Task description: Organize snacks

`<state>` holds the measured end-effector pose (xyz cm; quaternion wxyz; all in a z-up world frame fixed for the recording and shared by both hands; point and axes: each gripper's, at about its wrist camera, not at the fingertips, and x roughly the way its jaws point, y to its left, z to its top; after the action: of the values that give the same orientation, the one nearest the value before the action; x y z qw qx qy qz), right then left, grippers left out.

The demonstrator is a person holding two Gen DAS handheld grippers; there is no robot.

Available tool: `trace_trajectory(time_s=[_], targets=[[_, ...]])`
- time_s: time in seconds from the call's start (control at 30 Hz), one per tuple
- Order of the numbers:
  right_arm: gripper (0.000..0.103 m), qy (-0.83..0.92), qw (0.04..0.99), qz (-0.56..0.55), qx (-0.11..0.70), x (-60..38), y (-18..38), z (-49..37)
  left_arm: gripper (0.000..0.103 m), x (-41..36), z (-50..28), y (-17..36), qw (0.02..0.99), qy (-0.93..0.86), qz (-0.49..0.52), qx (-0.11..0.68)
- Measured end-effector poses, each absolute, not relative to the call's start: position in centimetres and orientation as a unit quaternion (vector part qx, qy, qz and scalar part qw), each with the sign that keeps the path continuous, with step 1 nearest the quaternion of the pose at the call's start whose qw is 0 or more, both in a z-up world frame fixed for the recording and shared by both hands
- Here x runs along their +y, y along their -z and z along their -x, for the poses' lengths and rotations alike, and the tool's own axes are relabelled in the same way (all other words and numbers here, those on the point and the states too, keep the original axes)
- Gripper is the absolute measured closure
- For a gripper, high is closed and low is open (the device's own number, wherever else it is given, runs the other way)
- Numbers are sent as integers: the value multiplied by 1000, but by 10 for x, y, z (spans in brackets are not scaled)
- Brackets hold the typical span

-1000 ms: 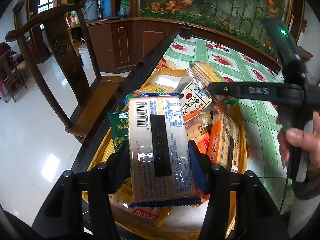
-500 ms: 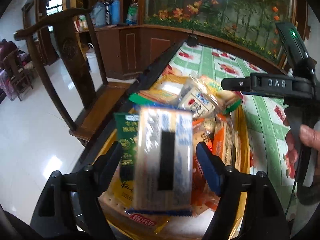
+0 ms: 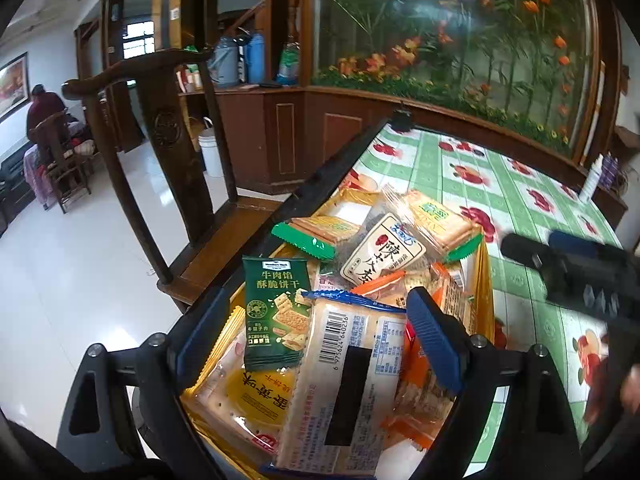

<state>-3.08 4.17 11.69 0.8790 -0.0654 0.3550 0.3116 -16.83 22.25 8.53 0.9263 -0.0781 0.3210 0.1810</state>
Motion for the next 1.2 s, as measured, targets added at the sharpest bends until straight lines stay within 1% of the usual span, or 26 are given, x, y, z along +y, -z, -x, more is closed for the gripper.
trace_trajectory(time_s=[0.13,0.2,0.33,0.57,0.8,0.97,1.2], targets=[[21,-306,890,53,335,29,-111,50,12,217,170,-86,928,-196,54,312],[21,-312,888,49,335,28,-108,56,10,215,170,-87,930,-194,48,309],[21,-310,889,64,330,29,-106,66,9,213,177,-88,936,-192,42,291],[21,-318,884,61,339,27,-100,70,8,214,178,-86,937,-183,46,294],[21,-317,887,69,329,28,-100,75,7,220,172,-85,931,-170,63,317],[21,-321,884,67,332,31,-98,74,7,215,169,-83,923,-203,27,325],[21,-321,889,86,316,38,-101,80,7,212,172,-86,927,-200,22,317]])
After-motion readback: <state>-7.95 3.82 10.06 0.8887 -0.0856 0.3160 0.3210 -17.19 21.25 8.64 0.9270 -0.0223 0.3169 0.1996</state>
